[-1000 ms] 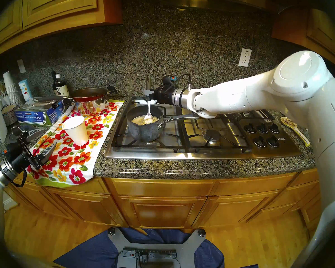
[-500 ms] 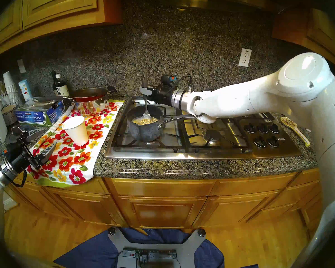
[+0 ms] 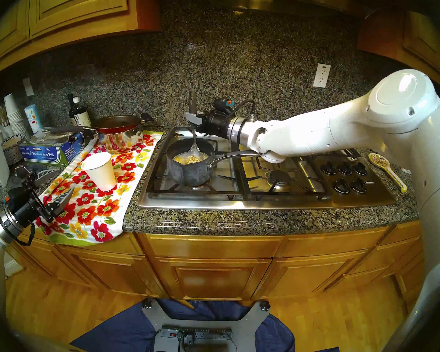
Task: Pour oats into pot and stir with a spoon
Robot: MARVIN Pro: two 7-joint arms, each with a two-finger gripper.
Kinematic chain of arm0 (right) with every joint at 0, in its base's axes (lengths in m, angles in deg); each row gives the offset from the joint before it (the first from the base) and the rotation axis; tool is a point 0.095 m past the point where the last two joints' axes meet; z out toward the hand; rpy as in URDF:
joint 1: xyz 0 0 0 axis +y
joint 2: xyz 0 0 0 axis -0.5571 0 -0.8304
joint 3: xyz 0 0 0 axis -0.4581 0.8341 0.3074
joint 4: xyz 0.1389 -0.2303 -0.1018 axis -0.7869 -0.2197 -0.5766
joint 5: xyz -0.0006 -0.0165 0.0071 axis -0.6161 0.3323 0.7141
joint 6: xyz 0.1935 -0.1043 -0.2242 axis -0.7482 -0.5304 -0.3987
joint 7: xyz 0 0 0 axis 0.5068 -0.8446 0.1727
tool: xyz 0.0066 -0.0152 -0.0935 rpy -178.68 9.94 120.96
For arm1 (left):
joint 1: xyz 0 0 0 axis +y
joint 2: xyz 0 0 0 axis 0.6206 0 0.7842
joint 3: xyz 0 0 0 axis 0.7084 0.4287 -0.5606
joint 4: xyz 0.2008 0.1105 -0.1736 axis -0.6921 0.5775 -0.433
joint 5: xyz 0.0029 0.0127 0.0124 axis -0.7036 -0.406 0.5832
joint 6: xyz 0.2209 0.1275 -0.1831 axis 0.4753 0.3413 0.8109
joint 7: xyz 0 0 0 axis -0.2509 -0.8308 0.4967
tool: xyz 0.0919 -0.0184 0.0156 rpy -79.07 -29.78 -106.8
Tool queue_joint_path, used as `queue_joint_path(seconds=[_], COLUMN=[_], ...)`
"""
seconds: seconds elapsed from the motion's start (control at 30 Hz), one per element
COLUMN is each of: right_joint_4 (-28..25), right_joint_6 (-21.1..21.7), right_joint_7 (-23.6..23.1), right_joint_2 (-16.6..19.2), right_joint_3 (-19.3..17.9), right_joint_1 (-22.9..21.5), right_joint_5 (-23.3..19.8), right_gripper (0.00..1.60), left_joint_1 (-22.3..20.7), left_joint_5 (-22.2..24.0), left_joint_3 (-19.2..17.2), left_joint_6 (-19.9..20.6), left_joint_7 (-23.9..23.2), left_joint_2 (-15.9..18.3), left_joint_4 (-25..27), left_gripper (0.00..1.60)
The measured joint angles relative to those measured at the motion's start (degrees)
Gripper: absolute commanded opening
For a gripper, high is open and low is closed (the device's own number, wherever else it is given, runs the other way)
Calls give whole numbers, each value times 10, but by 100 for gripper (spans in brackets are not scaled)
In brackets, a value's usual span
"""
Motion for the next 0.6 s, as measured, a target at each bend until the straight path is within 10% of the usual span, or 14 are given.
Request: queue_joint_path(seconds=[0.6], right_joint_4=[20], right_joint_6=[-3], right_joint_7=[15], right_joint_2=[-21], right_joint_3=[-12], right_joint_1=[3], right_joint_5=[1], right_gripper=[0], left_joint_1=[0], left_joint_5=[0], left_joint_3=[0], left_joint_6=[0], left_joint_7=[0], left_joint_2=[0], left_joint_4=[0], left_gripper=[160])
